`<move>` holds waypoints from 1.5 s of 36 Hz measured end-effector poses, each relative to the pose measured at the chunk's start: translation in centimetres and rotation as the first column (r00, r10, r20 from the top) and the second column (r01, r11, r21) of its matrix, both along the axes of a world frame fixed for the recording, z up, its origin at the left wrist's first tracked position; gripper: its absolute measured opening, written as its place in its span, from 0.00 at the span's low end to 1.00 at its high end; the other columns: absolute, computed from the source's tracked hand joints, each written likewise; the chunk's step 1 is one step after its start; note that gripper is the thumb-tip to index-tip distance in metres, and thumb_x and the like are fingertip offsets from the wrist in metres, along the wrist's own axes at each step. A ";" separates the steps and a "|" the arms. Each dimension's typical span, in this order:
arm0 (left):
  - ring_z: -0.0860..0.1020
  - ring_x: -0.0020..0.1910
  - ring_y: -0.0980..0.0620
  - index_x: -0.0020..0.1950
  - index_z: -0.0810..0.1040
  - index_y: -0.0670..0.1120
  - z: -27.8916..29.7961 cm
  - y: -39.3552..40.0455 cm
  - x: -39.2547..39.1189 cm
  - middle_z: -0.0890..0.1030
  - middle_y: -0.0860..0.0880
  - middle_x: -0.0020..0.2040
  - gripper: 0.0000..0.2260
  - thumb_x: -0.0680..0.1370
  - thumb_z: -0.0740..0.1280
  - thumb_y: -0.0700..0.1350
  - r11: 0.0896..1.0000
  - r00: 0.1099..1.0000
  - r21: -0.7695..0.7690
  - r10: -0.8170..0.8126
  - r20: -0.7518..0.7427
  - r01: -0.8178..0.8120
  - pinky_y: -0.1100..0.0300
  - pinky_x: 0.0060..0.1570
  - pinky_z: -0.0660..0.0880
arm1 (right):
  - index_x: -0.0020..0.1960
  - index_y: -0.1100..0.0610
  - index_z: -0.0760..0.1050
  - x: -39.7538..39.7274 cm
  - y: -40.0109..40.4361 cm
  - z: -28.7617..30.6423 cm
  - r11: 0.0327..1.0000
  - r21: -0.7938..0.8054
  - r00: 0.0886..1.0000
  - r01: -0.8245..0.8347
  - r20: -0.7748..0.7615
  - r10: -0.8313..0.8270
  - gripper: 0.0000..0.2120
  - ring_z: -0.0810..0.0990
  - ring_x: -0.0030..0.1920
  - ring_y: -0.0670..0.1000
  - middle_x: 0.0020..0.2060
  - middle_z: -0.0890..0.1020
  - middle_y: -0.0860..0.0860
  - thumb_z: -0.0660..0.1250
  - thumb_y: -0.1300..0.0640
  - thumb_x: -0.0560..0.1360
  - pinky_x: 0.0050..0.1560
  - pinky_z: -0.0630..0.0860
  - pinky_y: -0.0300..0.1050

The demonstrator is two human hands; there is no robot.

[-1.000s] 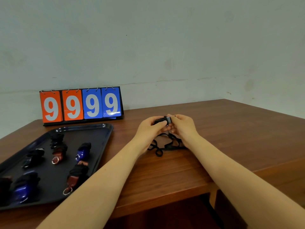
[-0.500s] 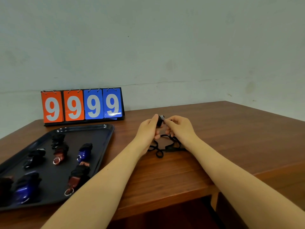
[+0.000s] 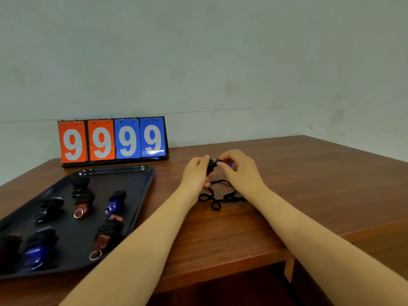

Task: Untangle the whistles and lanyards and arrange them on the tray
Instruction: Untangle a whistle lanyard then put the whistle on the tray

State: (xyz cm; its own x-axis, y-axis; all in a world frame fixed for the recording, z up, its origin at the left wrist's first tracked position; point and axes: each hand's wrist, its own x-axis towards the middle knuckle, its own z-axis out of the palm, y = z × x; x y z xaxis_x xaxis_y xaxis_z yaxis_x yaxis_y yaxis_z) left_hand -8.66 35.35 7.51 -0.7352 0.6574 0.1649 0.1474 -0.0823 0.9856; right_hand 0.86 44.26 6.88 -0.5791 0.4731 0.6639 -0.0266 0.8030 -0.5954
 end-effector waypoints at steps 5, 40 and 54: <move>0.67 0.28 0.56 0.60 0.72 0.43 0.2 0.1 0.2 0.76 0.45 0.41 0.12 0.83 0.57 0.49 1.000 1.000 0.023 0.001 -0.026 0.000 0.65 0.25 0.66 | 0.49 0.53 0.77 0.0 0.2 0.3 0.976 -0.213 0.995 -0.041 -0.094 0.021 0.02 0.78 0.42 0.42 0.43 0.82 0.47 0.66 0.58 0.77 0.43 0.74 0.35; 0.76 0.45 0.52 0.52 0.72 0.53 -0.2 -0.1 0.2 0.77 0.51 0.46 0.07 0.83 0.55 0.49 1.000 0.934 -0.015 0.013 -0.357 -0.019 0.61 0.39 0.70 | 0.56 0.64 0.79 0.3 0.4 0.6 0.647 -0.692 0.947 -0.321 -0.225 0.229 0.10 0.82 0.47 0.53 0.49 0.83 0.61 0.66 0.64 0.76 0.45 0.79 0.41; 0.73 0.37 0.55 0.48 0.73 0.55 -0.1 -0.4 0.2 0.77 0.48 0.44 0.07 0.83 0.56 0.49 1.000 0.951 -0.008 0.000 -0.310 -0.003 0.64 0.31 0.67 | 0.53 0.63 0.80 0.3 0.4 0.6 0.673 -0.675 0.953 -0.303 -0.210 0.219 0.08 0.82 0.44 0.52 0.44 0.84 0.59 0.65 0.63 0.77 0.44 0.78 0.41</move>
